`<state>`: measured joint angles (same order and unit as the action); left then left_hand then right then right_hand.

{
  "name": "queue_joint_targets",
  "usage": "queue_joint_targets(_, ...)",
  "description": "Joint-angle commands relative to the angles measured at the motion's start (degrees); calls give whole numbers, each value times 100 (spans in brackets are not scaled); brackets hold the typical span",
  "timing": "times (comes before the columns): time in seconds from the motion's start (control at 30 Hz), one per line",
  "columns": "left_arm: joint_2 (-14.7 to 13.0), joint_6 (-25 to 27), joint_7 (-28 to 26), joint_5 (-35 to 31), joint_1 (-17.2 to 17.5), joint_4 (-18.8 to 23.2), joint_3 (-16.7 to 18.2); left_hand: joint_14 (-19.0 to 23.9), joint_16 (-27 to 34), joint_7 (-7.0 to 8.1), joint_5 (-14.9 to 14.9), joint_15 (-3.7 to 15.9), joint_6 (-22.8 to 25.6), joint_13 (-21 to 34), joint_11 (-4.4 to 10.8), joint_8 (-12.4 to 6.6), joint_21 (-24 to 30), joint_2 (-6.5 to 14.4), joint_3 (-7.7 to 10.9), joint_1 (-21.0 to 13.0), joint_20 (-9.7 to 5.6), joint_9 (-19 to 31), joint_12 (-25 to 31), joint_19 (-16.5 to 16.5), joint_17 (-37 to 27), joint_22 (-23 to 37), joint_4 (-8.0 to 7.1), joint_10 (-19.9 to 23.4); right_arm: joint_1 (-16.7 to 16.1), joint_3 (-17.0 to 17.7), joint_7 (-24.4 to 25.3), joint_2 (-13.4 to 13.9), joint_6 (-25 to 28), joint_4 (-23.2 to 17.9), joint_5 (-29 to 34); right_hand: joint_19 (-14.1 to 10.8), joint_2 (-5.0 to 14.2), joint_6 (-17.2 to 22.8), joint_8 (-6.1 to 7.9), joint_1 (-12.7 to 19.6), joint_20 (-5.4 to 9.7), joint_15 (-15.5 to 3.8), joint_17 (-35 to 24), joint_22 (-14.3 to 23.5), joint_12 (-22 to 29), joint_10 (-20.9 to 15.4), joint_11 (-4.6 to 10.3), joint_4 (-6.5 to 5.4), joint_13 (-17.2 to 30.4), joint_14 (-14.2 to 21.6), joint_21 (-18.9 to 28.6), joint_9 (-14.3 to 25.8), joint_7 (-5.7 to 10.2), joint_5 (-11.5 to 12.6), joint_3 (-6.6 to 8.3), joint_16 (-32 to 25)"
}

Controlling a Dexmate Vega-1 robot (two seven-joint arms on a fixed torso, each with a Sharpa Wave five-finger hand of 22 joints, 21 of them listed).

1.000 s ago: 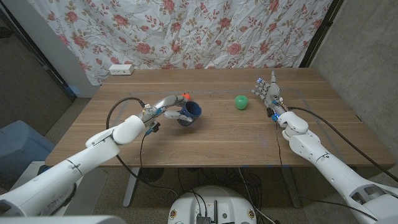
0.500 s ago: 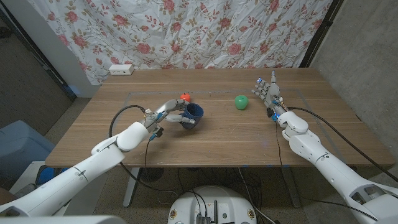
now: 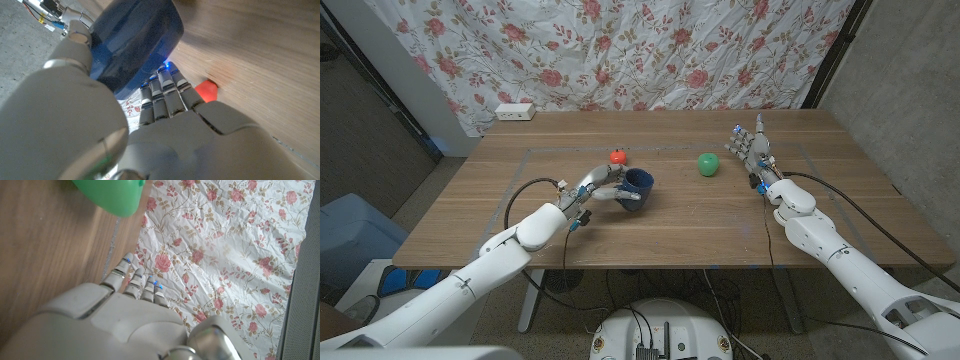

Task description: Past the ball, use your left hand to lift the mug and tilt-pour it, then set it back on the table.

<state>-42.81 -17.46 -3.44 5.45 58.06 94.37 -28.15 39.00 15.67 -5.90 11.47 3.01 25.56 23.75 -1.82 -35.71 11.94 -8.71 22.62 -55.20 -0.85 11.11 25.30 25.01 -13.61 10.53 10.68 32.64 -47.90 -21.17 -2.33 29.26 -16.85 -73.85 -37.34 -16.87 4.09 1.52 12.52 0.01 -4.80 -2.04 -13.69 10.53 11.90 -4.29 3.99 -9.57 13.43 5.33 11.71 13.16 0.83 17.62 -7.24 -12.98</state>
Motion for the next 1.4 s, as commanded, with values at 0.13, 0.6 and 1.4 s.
queue_joint_targets(0.13, 202, -32, 22, 283, 52, -130, -105, -15, -79, 634, 7, 612, 637, 652, 1021, -1295, -44, 1449, 216, 683, -58, 2, -61, -129, 54, 8, -161, 987, 1, 0, 11, -2, 1, -3, 1, -18, 279, 41, 30, -47, 3, -38, -22, 9, 33, -15, 19, -32, 24, 48, 28, 27, 10, 47, -16, -27)
queue_joint_targets(0.6, 581, -533, 116, 451, -81, -624, -286, -160, -128, 703, 6, 659, 598, 599, 1048, -1228, -75, 1458, 236, 642, -136, -20, -166, -263, 65, -3, -92, 936, 3, -1, -11, 2, 0, 1, -6, -18, 280, 40, 29, -47, 7, -38, -22, 9, 34, -16, 13, -32, 25, 50, 28, 27, 9, 47, -16, -27)
queue_joint_targets(1.4, 1005, -761, 327, 499, -343, -1196, -610, -629, -267, 991, -6, 725, 711, 477, 1305, -1154, -143, 1414, 202, 566, -221, -48, -486, -640, 102, -18, -49, 647, 1, 1, 10, -2, -1, -1, 1, -18, 280, 43, 30, -46, 6, -29, -21, 9, 30, -7, 13, -31, 25, 46, 28, 27, 5, 47, -16, -26)
